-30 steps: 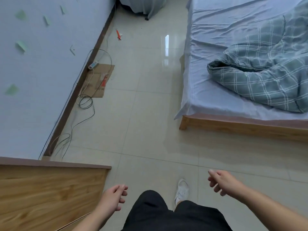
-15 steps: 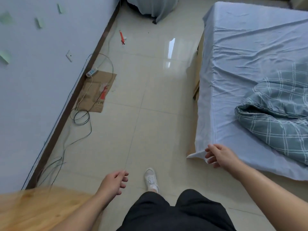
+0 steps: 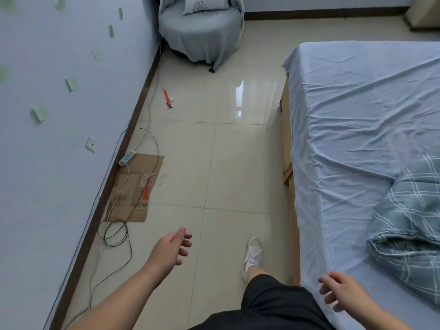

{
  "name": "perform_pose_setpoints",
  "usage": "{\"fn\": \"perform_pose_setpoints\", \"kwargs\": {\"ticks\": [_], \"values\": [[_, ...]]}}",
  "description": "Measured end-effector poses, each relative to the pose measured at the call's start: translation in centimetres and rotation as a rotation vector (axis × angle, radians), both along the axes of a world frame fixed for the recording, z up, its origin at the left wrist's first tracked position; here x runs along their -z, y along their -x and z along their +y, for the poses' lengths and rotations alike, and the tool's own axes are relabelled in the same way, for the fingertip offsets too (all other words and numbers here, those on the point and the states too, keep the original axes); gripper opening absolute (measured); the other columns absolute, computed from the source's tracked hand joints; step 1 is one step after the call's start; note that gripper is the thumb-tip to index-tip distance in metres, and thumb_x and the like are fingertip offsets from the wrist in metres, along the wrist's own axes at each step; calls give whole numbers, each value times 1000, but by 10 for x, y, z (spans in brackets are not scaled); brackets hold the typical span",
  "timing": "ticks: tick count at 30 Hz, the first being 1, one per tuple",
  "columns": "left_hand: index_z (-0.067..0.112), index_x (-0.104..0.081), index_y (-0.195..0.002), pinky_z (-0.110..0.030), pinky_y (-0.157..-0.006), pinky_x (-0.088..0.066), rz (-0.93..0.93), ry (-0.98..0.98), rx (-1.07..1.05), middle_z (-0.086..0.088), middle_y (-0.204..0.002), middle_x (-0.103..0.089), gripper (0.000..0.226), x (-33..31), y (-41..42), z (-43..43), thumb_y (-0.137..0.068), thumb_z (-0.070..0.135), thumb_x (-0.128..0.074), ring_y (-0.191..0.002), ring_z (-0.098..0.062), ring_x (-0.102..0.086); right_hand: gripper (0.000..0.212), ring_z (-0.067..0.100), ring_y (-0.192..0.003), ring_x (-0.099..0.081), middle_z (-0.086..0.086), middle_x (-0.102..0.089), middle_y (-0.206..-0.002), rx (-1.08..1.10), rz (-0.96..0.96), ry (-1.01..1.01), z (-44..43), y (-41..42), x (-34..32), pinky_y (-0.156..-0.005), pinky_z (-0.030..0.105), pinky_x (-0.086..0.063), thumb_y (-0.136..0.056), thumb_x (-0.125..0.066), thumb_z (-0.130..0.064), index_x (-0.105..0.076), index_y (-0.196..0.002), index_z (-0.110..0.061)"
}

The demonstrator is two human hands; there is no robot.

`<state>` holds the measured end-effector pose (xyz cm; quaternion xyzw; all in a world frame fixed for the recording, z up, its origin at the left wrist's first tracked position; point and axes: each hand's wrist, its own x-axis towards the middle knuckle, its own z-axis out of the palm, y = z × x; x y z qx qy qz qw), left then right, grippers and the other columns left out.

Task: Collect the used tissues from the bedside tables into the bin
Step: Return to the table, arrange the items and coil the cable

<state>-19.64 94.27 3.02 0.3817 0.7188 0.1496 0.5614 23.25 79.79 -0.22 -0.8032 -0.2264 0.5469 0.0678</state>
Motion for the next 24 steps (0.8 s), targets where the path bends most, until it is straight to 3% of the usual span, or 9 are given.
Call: {"fn": "perform_pose_setpoints", "kwargs": {"ticks": [5, 8, 13, 18, 24], "values": [[21, -78, -105, -30, -63, -54, 9, 51, -14, -4, -98, -79, 44, -4, 3, 52, -108, 51, -46, -76, -16, -68, 22, 26, -72, -71, 12, -76, -86, -177, 44, -156, 184, 12, -38, -59, 33, -55, -104, -59, -21, -73, -94, -8], [16, -79, -101, -31, -58, -51, 9, 105, -86, -8, -94, -79, 43, 2, 10, 83, -108, 47, -50, -70, -17, -66, 22, 20, -73, -69, 9, -75, -90, -317, 37, -238, 289, 25, -57, -60, 30, -53, -105, -57, -26, -70, -97, -10], [14, -80, -99, -30, -54, -48, 40, 165, -134, -9, -89, -78, 36, 33, 23, 180, -107, 40, -56, -66, -18, -64, 21, 21, -75, -72, 3, -76, -87, -326, 28, -353, 434, 37, -65, -62, 34, -55, -103, -59, -29, -71, -92, -15], [14, -79, -98, -28, -52, -45, 31, 130, -52, -7, -83, -75, 26, 61, 18, 332, -107, 28, -59, -64, -18, -61, 22, 17, -77, -73, 1, -76, -87, -341, -39, -286, 513, 30, -55, -67, 32, -57, -104, -57, -33, -71, -94, -19], [23, -79, -95, -27, -57, -48, 34, 61, 210, -1, -89, -77, 22, 29, -8, 536, -103, 34, -62, -70, -13, -64, 23, 17, -76, -71, 3, -76, -88, -188, -85, -104, 552, -5, -47, -63, 26, -55, -105, -56, -30, -71, -93, -18]]}}
